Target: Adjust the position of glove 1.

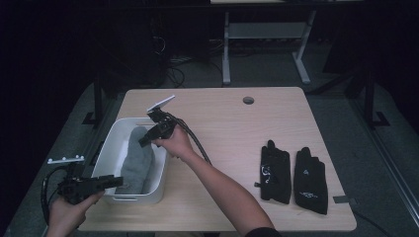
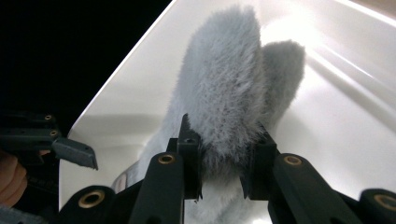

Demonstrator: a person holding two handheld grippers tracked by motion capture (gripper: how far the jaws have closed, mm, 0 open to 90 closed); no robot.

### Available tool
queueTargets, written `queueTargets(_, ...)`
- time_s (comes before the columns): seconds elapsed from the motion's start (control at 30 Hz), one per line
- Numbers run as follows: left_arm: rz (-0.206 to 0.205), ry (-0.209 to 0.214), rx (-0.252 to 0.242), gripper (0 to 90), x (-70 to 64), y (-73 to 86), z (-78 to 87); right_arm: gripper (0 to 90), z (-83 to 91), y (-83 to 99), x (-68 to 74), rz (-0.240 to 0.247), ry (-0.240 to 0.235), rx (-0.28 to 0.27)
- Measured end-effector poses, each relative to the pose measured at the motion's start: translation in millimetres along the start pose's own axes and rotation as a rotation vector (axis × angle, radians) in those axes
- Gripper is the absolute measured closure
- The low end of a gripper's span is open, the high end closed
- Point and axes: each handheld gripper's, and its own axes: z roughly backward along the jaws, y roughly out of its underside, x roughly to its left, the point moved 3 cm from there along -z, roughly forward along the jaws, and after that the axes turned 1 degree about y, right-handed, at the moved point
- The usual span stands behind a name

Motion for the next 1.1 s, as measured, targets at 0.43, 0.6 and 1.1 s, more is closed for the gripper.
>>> queueTargets(0.43, -0.012, 0.014, -0.032, 36.6, -4.8, -3.9, 0.1, 63.3, 2.9, -5.1, -5.8, 0.032, 0.069, -0.008)
queueTargets(0.6, -0.031, 0.011, -0.04, 36.5, -8.7, -7.6, 0.6, 60.6, 13.6, -9.3, -7.0, 0.027, 0.078, -0.037)
queueTargets(1.1, -0.06, 0.017, -0.048, 36.3, -21.9, -18.1, -2.7, 58.1, 48.6, -12.2, -12.9, 0.006, 0.051, -0.113)
